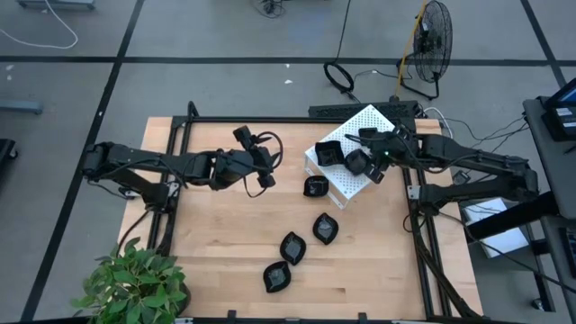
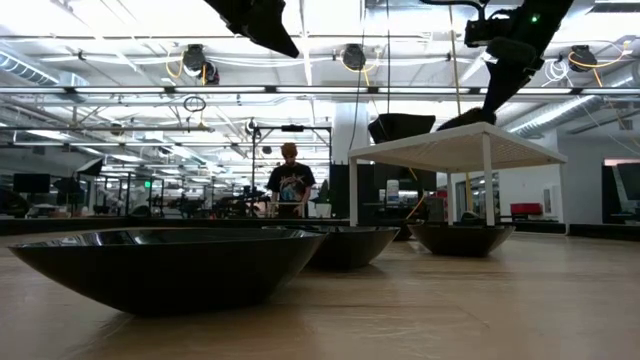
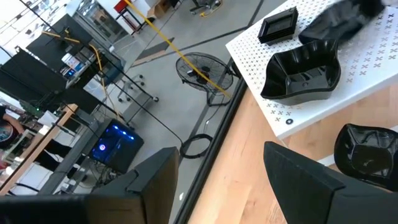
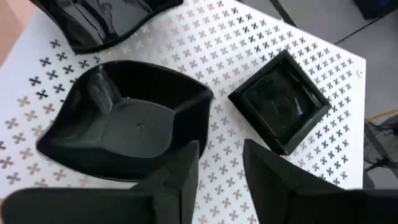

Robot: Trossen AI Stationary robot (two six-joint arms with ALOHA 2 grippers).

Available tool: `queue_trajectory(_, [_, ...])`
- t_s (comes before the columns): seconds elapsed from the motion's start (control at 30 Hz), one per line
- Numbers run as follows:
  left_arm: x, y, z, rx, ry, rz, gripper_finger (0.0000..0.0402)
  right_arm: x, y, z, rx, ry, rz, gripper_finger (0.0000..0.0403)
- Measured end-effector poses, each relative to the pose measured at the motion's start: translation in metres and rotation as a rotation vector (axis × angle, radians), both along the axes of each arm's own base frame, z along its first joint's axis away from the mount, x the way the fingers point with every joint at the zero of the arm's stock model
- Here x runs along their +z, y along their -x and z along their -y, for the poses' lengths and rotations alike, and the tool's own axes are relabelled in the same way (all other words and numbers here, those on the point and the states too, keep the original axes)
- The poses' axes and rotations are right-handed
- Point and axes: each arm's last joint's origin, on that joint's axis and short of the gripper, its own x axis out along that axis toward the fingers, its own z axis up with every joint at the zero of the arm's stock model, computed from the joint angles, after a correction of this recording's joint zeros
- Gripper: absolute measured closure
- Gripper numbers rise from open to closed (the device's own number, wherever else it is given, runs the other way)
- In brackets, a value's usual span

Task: Pick & Place Mini shaped plates
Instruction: Stack the black leaf shaped plate on top of the black leaf shaped plate on the shelf

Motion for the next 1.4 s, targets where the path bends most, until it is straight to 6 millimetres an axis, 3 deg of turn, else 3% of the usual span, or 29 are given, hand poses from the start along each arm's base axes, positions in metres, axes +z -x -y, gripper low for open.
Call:
queue_trajectory(0.17, [-0.001, -0.001, 0.001, -0.057, 0.036, 0.007, 0.0163, 0.007, -0.001, 0.000, 0.024, 0.033, 0.080, 0.0269])
queue_trajectory(0.33, [-0.008, -0.007, 0.003, -0.250, 0.185, -0.003, 0.0163, 0.017, -0.007, -0.002, 0.090, 0.095, 0.179, 0.0266])
queue_trajectory(0.5, [-0.034, -0.023, -0.008, -0.297, 0.297, -0.065, 0.0163, 0.029, -0.019, -0.012, 0.217, 0.178, 0.298, 0.0265])
queue_trajectory(0.73, [-0.095, -0.059, -0.030, -0.402, 0.380, -0.198, 0.0163, 0.041, -0.031, -0.028, 0.349, 0.244, 0.418, 0.0268])
queue_trajectory(0.9, [-0.132, -0.079, -0.043, -0.484, 0.419, -0.198, 0.0163, 0.044, -0.033, -0.037, 0.407, 0.255, 0.446, 0.0269])
queue_trajectory(1.07, [-0.149, -0.090, -0.053, -0.481, 0.523, -0.121, 0.0163, 0.044, -0.033, -0.043, 0.433, 0.252, 0.450, 0.0269])
queue_trajectory(1.4, [-0.173, -0.099, -0.072, -0.333, 0.726, -0.160, 0.0163, 0.046, -0.034, -0.044, 0.439, 0.258, 0.471, 0.0271])
